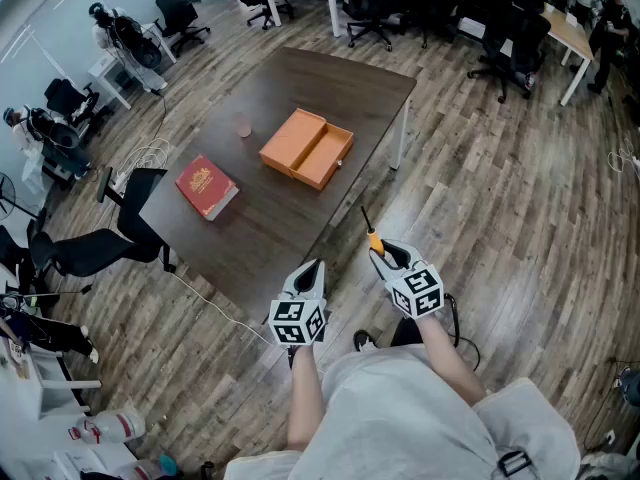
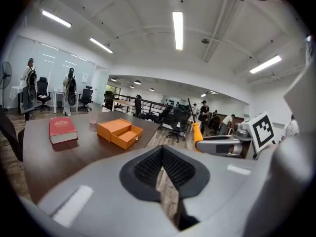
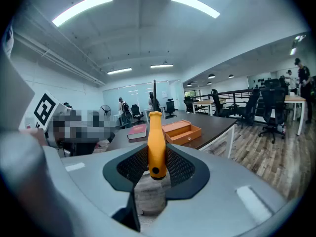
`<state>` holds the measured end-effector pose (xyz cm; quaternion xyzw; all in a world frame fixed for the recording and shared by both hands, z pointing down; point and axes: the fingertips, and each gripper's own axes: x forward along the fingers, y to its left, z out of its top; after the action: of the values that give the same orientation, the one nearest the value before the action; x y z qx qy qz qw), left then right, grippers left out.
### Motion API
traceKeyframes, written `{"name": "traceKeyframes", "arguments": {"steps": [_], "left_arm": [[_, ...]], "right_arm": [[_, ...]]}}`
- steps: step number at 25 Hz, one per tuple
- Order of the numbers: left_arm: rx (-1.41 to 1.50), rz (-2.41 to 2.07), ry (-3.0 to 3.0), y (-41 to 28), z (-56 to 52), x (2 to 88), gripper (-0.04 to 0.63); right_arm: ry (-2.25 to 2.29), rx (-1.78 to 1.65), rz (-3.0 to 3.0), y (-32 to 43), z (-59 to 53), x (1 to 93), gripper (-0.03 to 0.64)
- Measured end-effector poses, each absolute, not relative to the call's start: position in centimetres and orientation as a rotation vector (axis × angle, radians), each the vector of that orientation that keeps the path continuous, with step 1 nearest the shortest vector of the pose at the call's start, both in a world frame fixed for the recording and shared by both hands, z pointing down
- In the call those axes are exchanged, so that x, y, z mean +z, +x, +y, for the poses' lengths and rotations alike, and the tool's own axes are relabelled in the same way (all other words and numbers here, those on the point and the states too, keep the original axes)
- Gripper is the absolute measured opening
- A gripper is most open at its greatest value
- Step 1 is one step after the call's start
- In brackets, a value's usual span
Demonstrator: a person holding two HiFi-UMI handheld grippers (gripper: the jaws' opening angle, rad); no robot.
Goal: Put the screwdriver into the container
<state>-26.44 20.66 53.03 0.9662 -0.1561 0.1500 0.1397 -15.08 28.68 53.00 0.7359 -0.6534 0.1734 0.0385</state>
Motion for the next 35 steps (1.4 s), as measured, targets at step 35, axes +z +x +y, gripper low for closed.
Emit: {"name": "traceKeyframes", "arguments": {"steps": [35], "left_arm": [[0.442, -0.482, 2.780, -20.8, 11.5, 53.2, 0.055]], "right_arm": [[2.284, 0.615, -2.043, -7.2, 20.5, 54.4, 0.110]]}}
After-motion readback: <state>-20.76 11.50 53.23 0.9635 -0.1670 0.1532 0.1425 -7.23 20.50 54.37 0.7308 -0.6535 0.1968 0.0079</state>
